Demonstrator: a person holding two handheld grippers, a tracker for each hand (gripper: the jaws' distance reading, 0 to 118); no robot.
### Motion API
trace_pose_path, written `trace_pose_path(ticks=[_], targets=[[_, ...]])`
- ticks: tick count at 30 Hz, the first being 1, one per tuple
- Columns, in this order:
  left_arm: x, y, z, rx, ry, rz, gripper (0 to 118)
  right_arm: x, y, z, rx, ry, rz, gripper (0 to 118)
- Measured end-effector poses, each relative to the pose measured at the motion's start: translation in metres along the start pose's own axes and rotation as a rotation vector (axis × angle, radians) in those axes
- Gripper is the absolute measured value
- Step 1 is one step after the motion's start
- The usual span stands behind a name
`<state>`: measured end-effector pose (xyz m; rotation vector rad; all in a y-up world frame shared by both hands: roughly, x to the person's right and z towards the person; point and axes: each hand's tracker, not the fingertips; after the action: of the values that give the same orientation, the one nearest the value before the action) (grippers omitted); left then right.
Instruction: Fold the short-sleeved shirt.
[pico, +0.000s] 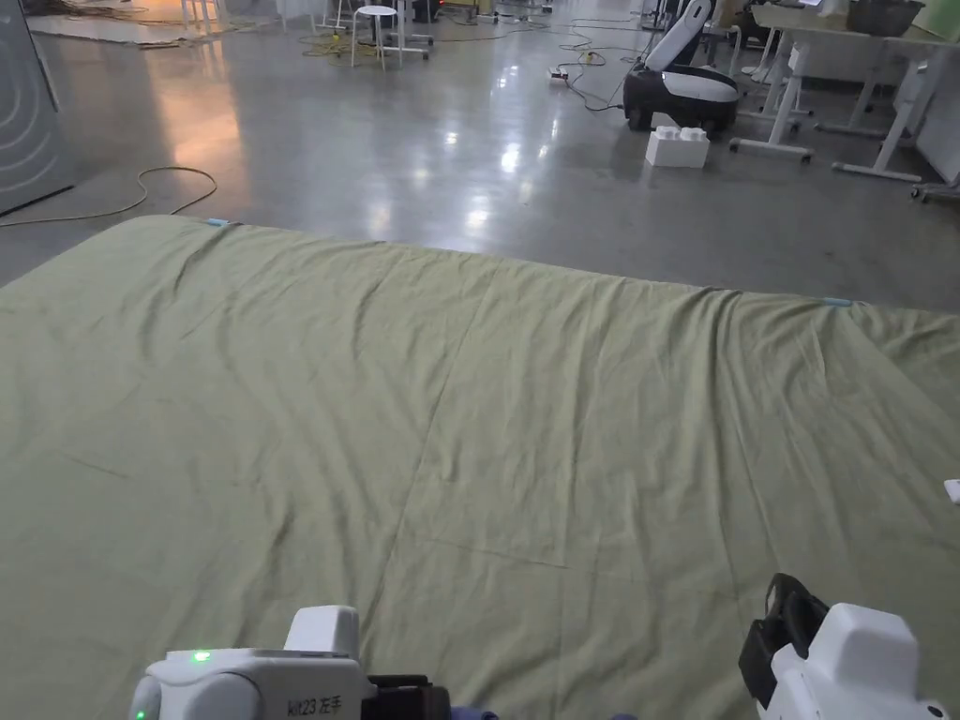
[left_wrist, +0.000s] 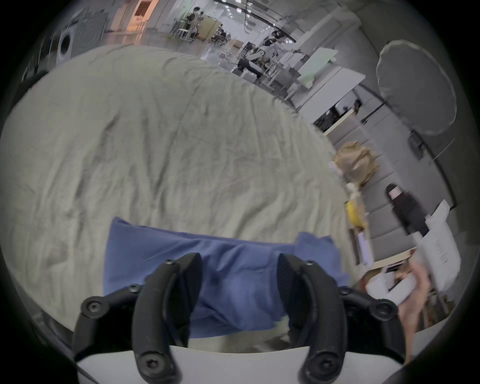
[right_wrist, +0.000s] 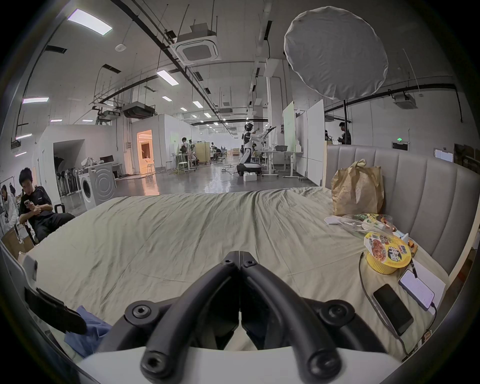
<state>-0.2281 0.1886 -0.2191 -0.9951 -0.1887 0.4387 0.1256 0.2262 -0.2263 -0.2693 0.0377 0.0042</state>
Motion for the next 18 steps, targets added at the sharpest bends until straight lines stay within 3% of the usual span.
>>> trace_pose_path(ticks=[3,10,13,18], targets=[[0.003,-0.012,-0.022,-0.064,0.024,-0.021,21,0.001,-0.002,0.001,-0.007,0.003,-0.006,1],[0.035,-0.05,-0.051,-0.17,-0.079,-0.115,18,0.004,-0.004,0.004,-0.019,-0.002,-0.004,1],[0.045,-0.059,-0.065,-0.164,-0.036,-0.148,18,0.007,-0.005,0.004,-0.023,-0.006,-0.014,1],[0.034,-0.052,-0.067,-0.12,-0.051,-0.018,19,0.007,-0.004,0.006,-0.027,-0.011,-0.008,1]])
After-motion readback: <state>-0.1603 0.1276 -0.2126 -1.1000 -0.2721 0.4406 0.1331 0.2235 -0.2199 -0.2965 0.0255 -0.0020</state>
